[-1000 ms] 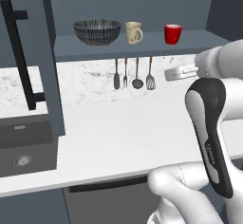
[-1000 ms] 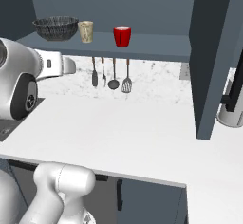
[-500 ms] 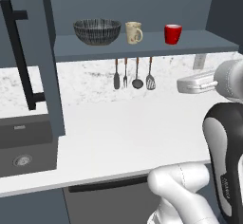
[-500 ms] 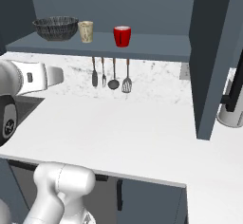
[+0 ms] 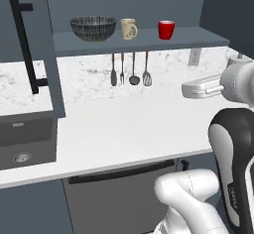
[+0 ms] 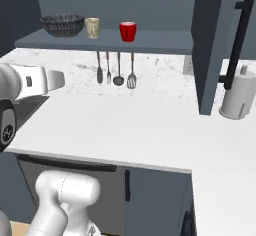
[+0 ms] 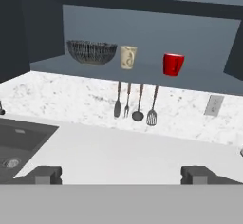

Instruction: Gather all objects into one cabinet and sort the glasses and bowls to opposite sides.

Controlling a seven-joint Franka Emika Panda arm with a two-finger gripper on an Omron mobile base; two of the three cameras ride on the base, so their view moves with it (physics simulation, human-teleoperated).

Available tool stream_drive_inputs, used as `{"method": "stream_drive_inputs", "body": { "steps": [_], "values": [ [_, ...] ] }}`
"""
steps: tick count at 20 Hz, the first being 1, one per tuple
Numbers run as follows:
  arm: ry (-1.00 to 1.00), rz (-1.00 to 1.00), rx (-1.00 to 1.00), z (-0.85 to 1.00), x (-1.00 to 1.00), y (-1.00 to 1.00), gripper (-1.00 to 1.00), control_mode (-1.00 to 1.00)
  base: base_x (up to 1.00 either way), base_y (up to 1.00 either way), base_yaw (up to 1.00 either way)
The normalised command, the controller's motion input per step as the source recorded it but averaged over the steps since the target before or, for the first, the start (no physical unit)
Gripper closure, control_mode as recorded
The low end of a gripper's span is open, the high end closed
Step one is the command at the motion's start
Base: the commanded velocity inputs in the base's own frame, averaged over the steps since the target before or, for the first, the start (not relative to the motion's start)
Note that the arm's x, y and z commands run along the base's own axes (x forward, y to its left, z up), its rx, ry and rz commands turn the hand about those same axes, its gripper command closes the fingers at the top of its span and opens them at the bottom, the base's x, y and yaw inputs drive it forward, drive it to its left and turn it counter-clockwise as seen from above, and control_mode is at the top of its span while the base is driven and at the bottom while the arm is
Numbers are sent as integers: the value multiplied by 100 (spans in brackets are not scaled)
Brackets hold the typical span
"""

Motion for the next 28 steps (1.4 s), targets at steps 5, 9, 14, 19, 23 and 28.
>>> {"method": "stream_drive_inputs", "body": {
  "steps": [5, 9, 14, 19, 23, 28],
  "values": [
    [0, 0, 0, 0, 0, 0, -100, 100, -100, -2, -18],
    [0, 0, 0, 0, 0, 0, -100, 100, -79, 13, -22],
    [0, 0, 0, 0, 0, 0, -100, 100, -91, 2, -48],
    [0, 0, 0, 0, 0, 0, -100, 100, -80, 2, -53],
    [0, 0, 0, 0, 0, 0, -100, 100, -74, -1, -53],
    [0, 0, 0, 0, 0, 0, -100, 100, -69, -24, -57]
  ]
}}
